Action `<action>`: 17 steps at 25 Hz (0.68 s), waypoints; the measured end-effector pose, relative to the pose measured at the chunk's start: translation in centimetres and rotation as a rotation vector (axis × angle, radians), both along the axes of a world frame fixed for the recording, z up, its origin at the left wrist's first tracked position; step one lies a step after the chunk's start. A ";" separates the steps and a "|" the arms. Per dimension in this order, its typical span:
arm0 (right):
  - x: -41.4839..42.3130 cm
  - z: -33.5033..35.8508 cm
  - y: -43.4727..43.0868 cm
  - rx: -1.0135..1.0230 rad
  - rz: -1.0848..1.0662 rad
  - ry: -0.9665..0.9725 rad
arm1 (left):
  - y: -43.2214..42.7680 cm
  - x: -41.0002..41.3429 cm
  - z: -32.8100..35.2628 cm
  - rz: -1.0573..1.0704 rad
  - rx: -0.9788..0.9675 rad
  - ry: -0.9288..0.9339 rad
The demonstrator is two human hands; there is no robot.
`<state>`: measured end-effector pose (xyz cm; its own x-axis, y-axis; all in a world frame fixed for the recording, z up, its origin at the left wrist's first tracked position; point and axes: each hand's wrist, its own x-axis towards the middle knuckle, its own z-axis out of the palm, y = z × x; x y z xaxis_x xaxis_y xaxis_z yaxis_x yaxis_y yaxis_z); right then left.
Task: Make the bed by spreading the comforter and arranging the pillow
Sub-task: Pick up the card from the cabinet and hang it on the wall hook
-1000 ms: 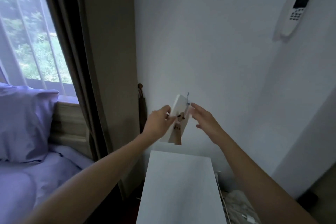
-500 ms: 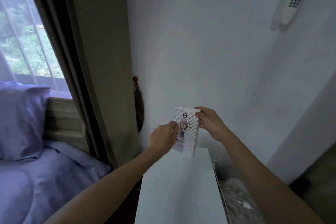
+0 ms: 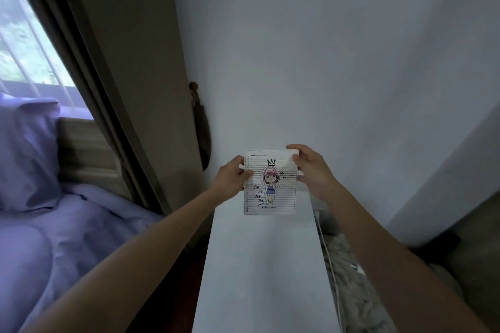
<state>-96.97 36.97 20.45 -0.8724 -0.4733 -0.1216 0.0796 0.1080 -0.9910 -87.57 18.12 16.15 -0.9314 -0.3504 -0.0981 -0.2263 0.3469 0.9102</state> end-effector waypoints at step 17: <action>-2.6 -22.7 0.6 0.287 0.114 -0.010 | 3.2 0.1 -19.1 0.118 -0.417 -0.381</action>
<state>-99.53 37.56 -2.22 -0.8135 -0.5135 -0.2729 0.0606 0.3919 -0.9180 -87.49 21.29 -2.90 -0.8096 -0.5307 -0.2508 -0.5705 0.6113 0.5484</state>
